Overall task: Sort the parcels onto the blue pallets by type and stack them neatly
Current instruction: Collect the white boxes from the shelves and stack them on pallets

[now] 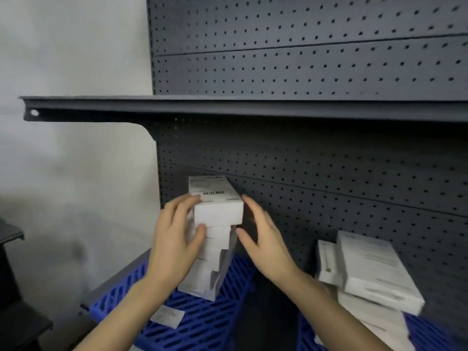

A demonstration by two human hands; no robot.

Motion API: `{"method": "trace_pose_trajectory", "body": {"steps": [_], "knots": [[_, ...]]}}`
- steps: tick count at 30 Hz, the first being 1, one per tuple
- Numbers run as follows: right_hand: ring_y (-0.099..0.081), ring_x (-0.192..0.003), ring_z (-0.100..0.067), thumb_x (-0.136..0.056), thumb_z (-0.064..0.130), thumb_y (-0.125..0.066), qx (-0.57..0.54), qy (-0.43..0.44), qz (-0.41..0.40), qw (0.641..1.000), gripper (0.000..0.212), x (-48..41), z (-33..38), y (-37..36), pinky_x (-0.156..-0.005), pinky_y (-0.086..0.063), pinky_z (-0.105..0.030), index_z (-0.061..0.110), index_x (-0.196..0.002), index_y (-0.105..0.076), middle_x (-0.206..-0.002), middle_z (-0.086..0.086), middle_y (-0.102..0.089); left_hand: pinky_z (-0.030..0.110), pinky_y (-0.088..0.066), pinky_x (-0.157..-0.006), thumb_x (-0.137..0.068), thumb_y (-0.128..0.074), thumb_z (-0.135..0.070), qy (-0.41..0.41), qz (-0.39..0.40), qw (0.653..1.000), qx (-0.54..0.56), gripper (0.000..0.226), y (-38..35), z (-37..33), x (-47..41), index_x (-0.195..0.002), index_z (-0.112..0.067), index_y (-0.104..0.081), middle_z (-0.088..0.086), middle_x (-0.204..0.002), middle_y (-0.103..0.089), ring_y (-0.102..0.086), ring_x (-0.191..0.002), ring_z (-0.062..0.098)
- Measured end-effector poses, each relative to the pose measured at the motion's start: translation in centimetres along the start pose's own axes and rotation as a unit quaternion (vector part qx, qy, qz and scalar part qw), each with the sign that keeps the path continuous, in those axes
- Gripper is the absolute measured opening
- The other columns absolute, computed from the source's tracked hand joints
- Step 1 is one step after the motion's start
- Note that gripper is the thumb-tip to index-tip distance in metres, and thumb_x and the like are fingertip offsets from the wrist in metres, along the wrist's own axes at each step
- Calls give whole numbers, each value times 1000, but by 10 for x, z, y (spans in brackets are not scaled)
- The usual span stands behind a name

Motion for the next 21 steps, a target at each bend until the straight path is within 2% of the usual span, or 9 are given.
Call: {"method": "trace_pose_trajectory", "body": {"steps": [2,4,7,9,13,16,19,21], "knots": [[-34,-126,6,-97,30,-51,30,-9,-7,999,63,16,6,12,-101,-30,-17,52,-143,-15,-145,12,-33,38,-42,-104,-85,-65,-9,-22,-19,999,18,49,8,-19,4,-129,-22,-50,-4,-131,-46,-45,-123,12],[-31,-129,5,-96,32,-51,56,-19,-23,998,63,34,12,30,-103,-28,-17,52,-143,-14,-149,13,-28,31,-41,-101,-86,-63,-8,-52,-17,998,39,42,10,-43,9,-124,-21,-53,-7,-126,-48,-47,-120,10],[-31,-129,5,-96,33,-51,85,-26,-30,996,61,70,21,61,-104,-30,-18,52,-143,-16,-147,15,-29,16,-39,-92,-88,-61,-10,-65,17,994,87,33,0,-81,27,-117,-24,-56,-13,-113,-55,-52,-108,3],[-35,-128,4,-96,33,-51,105,-34,-35,993,54,98,22,88,-105,-32,-19,48,-142,-25,-143,16,-35,12,-41,-88,-87,-63,-9,-72,64,987,127,33,-18,-110,41,-113,-27,-58,-16,-105,-58,-54,-102,-2],[-49,-117,-3,-96,33,-51,175,-85,-29,980,31,179,6,153,-100,-41,-24,30,-127,-55,-128,12,-52,25,-48,-83,-86,-63,-12,-130,162,968,141,27,-75,-186,81,-108,-28,-61,-15,-99,-60,-57,-96,1],[-54,-113,-8,-94,35,-51,235,-128,-35,963,29,261,-7,215,-97,-44,-29,27,-122,-60,-122,8,-59,31,-50,-82,-85,-61,-17,-159,252,942,155,27,-125,-260,128,-106,-33,-58,-17,-100,-60,-56,-95,1],[-60,-107,-11,-90,34,-53,259,-178,-83,946,28,356,-14,282,-94,-46,-35,25,-114,-64,-114,5,-65,35,-50,-84,-79,-51,-33,-228,324,902,171,27,-166,-351,190,-105,-35,-54,-15,-99,-61,-60,-95,6],[-60,-105,-12,-90,31,-55,260,-221,-118,933,25,421,-19,321,-93,-46,-35,23,-112,-65,-111,4,-66,36,-51,-84,-79,-53,-33,-257,357,878,187,26,-187,-408,233,-105,-34,-56,-15,-100,-62,-61,-97,7]]}}
Point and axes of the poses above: each hand's wrist, its own x-axis away from the middle knuckle, its own y-axis out of the back of the hand, z = x × y, the point moved 8 cm from there along -x, towards the middle knuckle
